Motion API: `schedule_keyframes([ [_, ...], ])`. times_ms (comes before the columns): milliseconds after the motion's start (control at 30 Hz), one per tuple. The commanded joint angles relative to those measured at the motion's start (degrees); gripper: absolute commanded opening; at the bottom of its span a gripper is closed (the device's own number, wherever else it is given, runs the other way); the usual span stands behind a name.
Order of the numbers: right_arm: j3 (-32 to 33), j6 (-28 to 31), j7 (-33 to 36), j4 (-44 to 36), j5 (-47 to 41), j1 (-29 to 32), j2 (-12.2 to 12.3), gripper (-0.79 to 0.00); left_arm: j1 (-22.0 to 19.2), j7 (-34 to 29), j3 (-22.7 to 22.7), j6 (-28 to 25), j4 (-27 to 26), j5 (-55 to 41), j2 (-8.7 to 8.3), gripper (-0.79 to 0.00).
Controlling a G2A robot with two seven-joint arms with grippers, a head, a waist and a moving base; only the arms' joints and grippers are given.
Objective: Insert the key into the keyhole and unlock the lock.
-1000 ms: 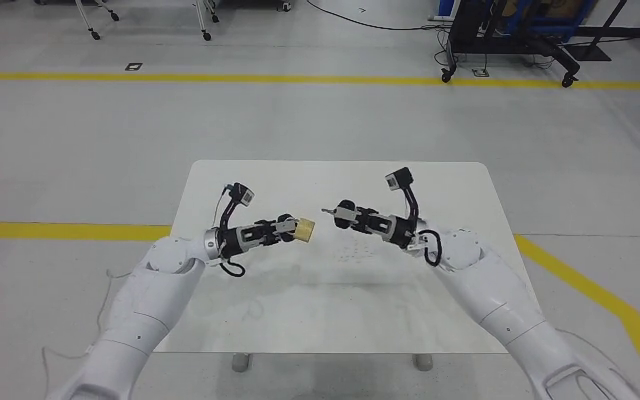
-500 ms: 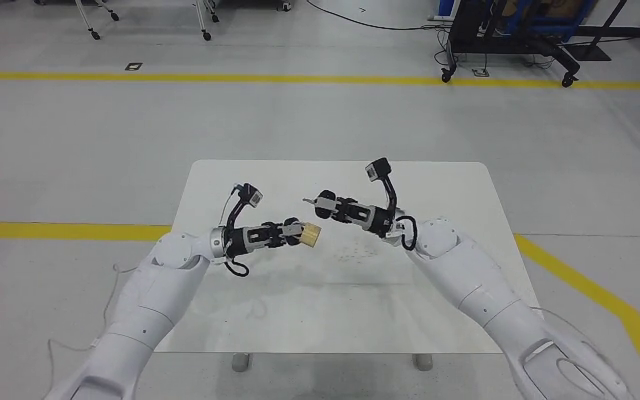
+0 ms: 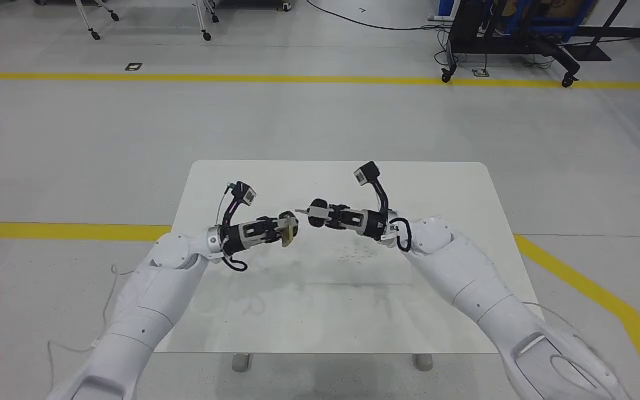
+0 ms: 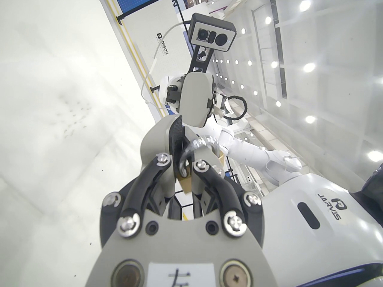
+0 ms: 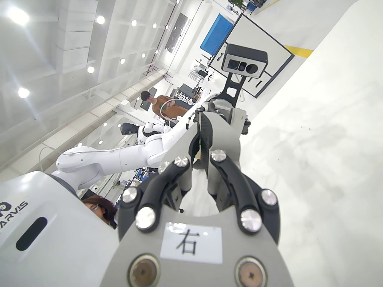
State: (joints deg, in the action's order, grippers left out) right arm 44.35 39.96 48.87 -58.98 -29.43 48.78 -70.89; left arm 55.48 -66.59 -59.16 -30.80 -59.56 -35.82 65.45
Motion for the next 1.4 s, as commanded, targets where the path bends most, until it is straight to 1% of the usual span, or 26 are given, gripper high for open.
schedule_keyframes([
  [0,0.2,0.2,0.3,0.3,-0.1,0.0,-0.1,-0.785,0.2,0.0,-0.3,0.1,-0.1,-0.1,-0.02,-0.785],
  [233,3.0,3.2,-0.7,1.7,-3.0,0.8,-0.1,-0.785,0.6,0.4,-0.8,0.5,-0.5,-0.4,-0.05,-0.785],
  [467,3.0,3.2,-0.7,1.7,-3.0,0.8,-0.1,-0.785,0.7,0.8,-0.8,0.8,-0.6,0.0,-0.06,-0.785],
  [533,3.0,3.2,-0.7,1.7,-3.0,0.8,-0.1,-0.785,1.3,5.7,-0.4,4.5,-2.2,2.8,-0.03,-0.785],
  [567,3.0,3.2,-0.7,1.7,-3.0,0.8,-0.1,-0.785,1.8,8.0,-0.3,7.7,-3.3,2.5,0.06,-0.785],
  [633,3.9,2.1,-3.4,1.2,-1.5,1.5,0.1,-0.785,1.9,11.9,-0.2,15.8,-4.8,3.5,-0.01,-0.785],
  [700,5.0,1.5,-5.0,0.5,-1.7,2.7,0.3,-0.785,1.5,13.5,-0.3,25.3,-5.9,2.2,-0.05,-0.785],
  [733,5.7,1.1,-5.3,0.2,-2.1,3.2,0.5,-0.785,1.1,14.4,-0.8,28.3,-6.2,1.3,-0.05,-0.785],
  [800,6.9,0.5,-6.1,-0.4,-2.1,4.3,0.8,-0.785,0.2,14.5,-0.6,33.9,-6.5,1.0,-0.01,-0.785],
  [867,8.0,0.0,-6.4,-1.7,-2.2,5.6,1.1,-0.785,-0.9,14.1,-0.2,37.2,-6.4,-0.7,0.29,-0.785],
  [1000,10.1,-2.0,-4.9,-4.2,-1.8,8.0,2.0,-0.785,-3.3,15.4,1.4,39.3,-5.3,0.0,0.99,-0.785],
  [1067,11.0,-2.4,-4.5,-5.0,-0.9,8.7,2.3,-0.785,-3.3,15.4,1.4,39.3,-5.3,0.0,0.99,-0.785],
  [1367,11.0,-2.4,-4.5,-5.0,-0.9,8.7,2.3,-0.785,-3.3,15.4,1.4,39.3,-5.3,0.0,0.99,-0.785],
])
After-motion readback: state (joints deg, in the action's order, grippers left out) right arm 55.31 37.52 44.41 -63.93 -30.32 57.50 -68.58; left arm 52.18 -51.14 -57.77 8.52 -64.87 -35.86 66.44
